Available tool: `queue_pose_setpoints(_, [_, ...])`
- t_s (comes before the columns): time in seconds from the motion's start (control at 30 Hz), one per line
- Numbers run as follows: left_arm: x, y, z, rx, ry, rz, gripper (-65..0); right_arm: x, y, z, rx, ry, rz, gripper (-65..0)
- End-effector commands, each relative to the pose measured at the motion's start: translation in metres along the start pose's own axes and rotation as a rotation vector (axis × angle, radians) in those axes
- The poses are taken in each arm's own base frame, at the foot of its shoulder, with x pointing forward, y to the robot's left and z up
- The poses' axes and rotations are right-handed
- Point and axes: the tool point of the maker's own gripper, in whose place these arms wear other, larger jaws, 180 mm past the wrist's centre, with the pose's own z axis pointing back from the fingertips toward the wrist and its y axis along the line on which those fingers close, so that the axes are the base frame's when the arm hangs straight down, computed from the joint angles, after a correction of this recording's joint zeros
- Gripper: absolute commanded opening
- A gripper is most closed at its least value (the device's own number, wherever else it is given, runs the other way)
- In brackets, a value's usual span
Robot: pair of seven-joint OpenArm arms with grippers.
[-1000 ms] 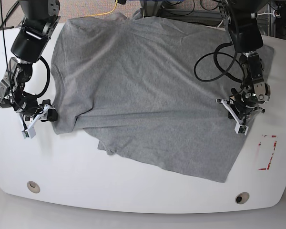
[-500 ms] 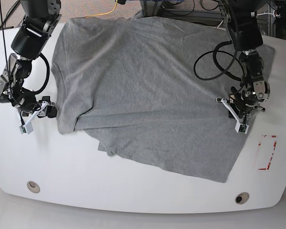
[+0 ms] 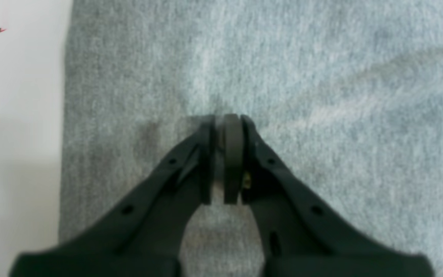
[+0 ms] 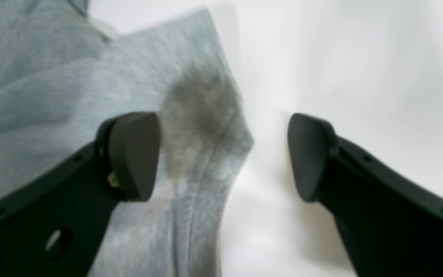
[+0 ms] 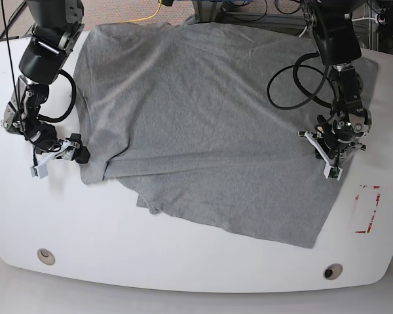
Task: Layout the t-shirt on the table in an organized manner, then fold the t-shirt properly
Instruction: 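Lower both open grippers onto the t-shirt's side edges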
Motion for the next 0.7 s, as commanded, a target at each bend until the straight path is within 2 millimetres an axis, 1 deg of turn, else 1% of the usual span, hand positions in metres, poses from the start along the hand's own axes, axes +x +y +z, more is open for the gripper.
queue_pose_setpoints(0.0, [-0.010,0.009,0.002,0.029,0.060,-0.027,-61.8,0.028,-0.013,0.005,-0.004,-0.103,-0.036,-16.5])
queue_pose_setpoints(0.17, [-0.015,0.008,0.003,0.027,0.069,-0.028,-61.8,0.026,-0.009,-0.006,0.016,-0.091,-0.064,-16.8])
queue_pose_setpoints(0.4, [-0.016,0.006,0.002,0.025,0.070,-0.026,-61.8,0.025,0.011,-0.018,0.056,-0.079,-0.042,-17.1])
queue_pose_setpoints(0.5, [-0.022,0.006,0.003,0.024,0.082,-0.027,-61.8,0.030,0.018,-0.022,0.069,-0.087,-0.036,-21.4])
queue_pose_setpoints(0.53, [-0.024,0.006,0.003,0.024,0.086,-0.028,-61.8,0.032,0.019,-0.022,0.070,-0.090,-0.035,-23.8])
queue_pose_setpoints(0.67, [-0.024,0.005,0.003,0.023,0.084,-0.027,-61.8,0.033,0.021,-0.023,0.075,-0.095,-0.036,-31.4])
